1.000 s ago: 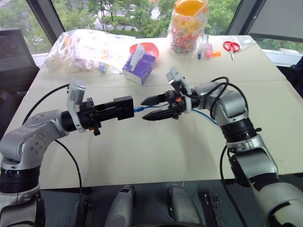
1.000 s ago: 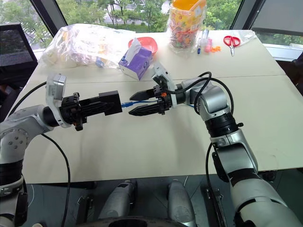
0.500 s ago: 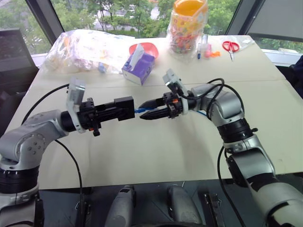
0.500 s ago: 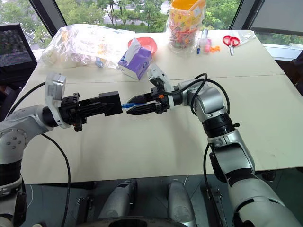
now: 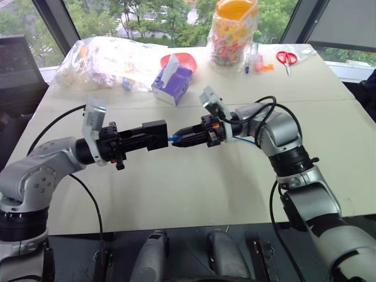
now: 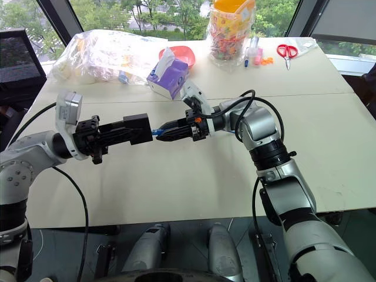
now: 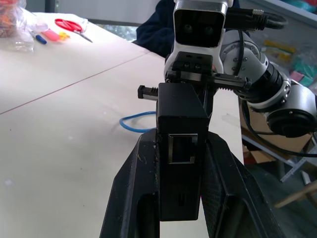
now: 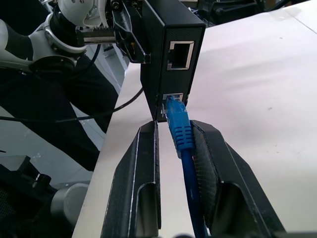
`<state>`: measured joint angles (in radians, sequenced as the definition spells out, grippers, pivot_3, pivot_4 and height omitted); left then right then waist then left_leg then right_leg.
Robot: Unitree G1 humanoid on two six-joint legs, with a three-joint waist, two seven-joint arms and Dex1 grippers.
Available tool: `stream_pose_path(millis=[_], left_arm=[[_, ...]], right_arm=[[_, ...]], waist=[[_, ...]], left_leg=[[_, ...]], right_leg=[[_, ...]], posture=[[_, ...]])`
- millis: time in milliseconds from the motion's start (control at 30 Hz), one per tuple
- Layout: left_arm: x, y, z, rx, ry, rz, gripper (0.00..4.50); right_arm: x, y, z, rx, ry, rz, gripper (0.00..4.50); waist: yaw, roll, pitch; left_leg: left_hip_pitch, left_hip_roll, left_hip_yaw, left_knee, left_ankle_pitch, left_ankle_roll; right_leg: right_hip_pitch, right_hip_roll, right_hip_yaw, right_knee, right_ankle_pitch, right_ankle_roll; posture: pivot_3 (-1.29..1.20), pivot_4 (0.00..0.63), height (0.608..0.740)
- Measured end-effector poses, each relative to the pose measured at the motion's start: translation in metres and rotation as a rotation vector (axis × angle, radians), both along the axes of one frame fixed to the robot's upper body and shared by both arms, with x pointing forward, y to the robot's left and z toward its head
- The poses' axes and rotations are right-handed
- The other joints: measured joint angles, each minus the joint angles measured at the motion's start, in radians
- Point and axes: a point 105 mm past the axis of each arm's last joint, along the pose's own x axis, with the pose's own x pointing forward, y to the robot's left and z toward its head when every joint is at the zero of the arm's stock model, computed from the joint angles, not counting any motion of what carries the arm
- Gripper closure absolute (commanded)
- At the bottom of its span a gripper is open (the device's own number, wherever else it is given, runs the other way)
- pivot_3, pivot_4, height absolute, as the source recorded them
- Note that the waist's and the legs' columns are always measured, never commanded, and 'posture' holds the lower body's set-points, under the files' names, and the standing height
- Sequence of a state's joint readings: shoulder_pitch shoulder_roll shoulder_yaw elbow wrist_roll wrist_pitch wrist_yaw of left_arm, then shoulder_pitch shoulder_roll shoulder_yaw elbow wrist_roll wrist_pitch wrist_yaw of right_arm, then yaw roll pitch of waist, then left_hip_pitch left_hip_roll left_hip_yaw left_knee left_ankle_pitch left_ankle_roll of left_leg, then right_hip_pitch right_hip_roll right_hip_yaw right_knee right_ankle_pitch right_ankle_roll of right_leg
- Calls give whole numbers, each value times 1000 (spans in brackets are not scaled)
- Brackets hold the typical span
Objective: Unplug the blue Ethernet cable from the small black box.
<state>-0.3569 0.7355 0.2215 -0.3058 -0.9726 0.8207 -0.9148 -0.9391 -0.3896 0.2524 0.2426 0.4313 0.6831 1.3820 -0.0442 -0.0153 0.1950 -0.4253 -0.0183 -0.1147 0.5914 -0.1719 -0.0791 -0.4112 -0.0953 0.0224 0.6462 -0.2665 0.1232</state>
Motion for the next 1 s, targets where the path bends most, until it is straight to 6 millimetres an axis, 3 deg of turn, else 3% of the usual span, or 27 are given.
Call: stream_pose_path(millis=[500, 600, 633, 1000], left_arm=[[-3, -2, -4, 24, 0, -16, 4019], [-3, -2, -4, 27, -2, -17, 4019], [-4, -2, -4, 29, -4, -21, 4019], [-6, -2, -4, 39, -5, -24, 4019]], right_arm=[[-2, 5, -1, -7, 24, 27, 3514], [-2, 4, -1, -8, 25, 28, 4356], [-2, 4, -1, -9, 25, 34, 4436], [-3, 4, -2, -15, 22, 39, 4436]], waist=[[0, 0, 0], [0, 0, 0], [0, 0, 0], [0, 0, 0]], left_leg=[[0, 0, 0, 0, 0, 0], [0, 0, 0, 0, 0, 0], [0, 0, 0, 0, 0, 0], [0, 0, 0, 0, 0, 0]], right_leg=[[0, 0, 0, 0, 0, 0], [0, 0, 0, 0, 0, 0], [0, 0, 0, 0, 0, 0], [0, 0, 0, 1, 0, 1]], posture=[[0, 150, 726], [0, 150, 726], [0, 150, 726], [0, 150, 726]])
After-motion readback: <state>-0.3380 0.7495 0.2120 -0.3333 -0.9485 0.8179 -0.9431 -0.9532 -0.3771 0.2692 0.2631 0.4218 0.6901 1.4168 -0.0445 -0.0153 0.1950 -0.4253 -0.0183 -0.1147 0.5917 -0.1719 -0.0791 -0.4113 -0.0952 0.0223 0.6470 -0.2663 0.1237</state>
